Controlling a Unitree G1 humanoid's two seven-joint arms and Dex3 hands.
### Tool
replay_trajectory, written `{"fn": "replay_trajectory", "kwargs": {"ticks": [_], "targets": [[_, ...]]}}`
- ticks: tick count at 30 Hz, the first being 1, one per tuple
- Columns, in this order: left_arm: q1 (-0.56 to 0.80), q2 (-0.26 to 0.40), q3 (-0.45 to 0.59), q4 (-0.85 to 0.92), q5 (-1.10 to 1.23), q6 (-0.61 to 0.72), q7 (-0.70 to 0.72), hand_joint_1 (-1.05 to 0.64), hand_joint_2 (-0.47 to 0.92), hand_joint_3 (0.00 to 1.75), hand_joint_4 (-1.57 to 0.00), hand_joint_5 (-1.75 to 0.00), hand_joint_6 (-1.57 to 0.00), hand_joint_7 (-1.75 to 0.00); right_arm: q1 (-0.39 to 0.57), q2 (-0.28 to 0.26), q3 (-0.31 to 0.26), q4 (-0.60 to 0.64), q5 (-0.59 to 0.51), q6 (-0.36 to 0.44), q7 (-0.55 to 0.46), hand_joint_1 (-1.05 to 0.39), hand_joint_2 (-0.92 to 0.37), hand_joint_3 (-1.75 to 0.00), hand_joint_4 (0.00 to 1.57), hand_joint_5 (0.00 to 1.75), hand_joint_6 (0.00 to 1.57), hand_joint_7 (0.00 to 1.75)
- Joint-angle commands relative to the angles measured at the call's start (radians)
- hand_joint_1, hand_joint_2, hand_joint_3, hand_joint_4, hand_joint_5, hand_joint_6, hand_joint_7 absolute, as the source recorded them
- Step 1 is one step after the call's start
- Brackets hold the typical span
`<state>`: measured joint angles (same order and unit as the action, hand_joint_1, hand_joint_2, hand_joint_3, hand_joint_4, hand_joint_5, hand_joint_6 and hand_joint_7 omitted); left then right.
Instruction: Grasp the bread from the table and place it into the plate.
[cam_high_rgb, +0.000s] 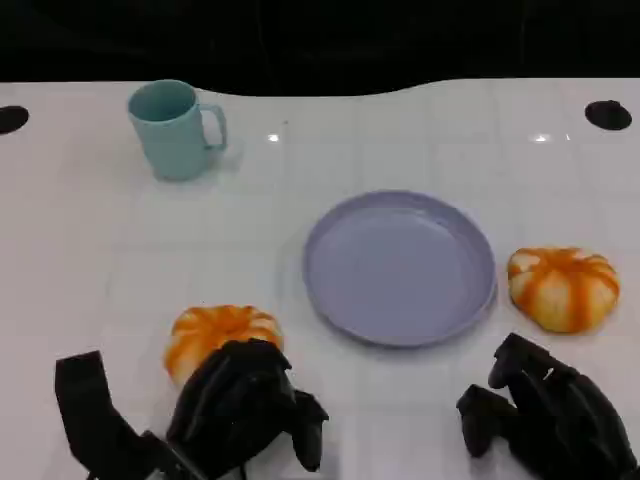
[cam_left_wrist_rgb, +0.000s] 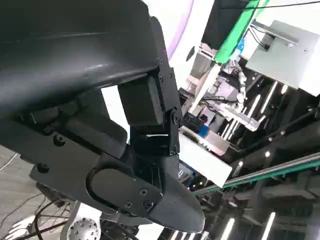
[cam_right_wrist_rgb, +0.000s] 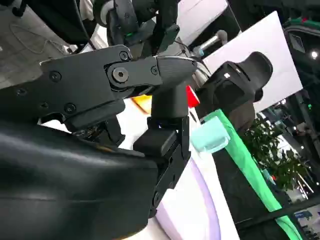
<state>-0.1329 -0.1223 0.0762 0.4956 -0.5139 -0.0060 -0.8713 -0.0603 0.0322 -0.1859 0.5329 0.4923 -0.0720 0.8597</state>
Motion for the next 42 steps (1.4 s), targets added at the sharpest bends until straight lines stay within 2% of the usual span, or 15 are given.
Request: {"fn": "replay_trajectory", "kwargs": {"ticks": [1, 27, 32, 35, 39, 42], "targets": [[0.008, 0.013, 0.004, -0.013, 0.000, 0.008, -0.002, -1.05, 0.71, 0.00, -1.57, -0.83, -1.57, -0.47, -0.002, -0.011, -0.006, 0.004, 0.000, -0.019, 0.004, -0.58, -0.92, -0.23, 0.77, 1.72, 0.67, 1.46], [0.001, 0.014, 0.010, -0.009, 0.000, -0.006, -0.010, -1.05, 0.71, 0.00, -1.57, -0.81, -1.57, -0.45, -0.005, -0.009, -0.005, 0.010, 0.002, -0.024, 0.001, -0.57, -0.92, -0.23, 0.77, 1.70, 0.67, 1.44], [0.003, 0.016, 0.009, -0.014, 0.023, -0.061, -0.001, -1.05, 0.75, 0.01, -1.57, -0.71, -1.57, -0.34, -0.005, -0.008, -0.004, 0.010, 0.004, -0.024, 0.006, -0.58, -0.92, -0.23, 0.77, 1.71, 0.67, 1.44], [0.007, 0.019, 0.006, -0.029, 0.059, -0.137, 0.024, -1.05, 0.80, 0.01, -1.57, -0.54, -1.57, -0.15, -0.003, -0.007, -0.004, 0.007, 0.004, -0.023, 0.003, -0.58, -0.92, -0.22, 0.77, 1.71, 0.68, 1.45], [0.000, 0.033, -0.001, -0.066, 0.129, -0.262, 0.058, -1.05, 0.85, 0.02, -1.55, -0.36, -1.43, -0.02, -0.003, -0.007, -0.003, 0.005, 0.006, -0.018, 0.006, -0.58, -0.92, -0.23, 0.77, 1.72, 0.68, 1.45], [-0.008, 0.059, -0.011, -0.085, 0.182, -0.344, 0.077, -1.05, 0.89, 0.03, -1.48, -0.29, -1.29, 0.00, -0.004, -0.008, -0.004, 0.008, 0.007, -0.018, 0.009, -0.58, -0.92, -0.23, 0.77, 1.72, 0.68, 1.45]]}}
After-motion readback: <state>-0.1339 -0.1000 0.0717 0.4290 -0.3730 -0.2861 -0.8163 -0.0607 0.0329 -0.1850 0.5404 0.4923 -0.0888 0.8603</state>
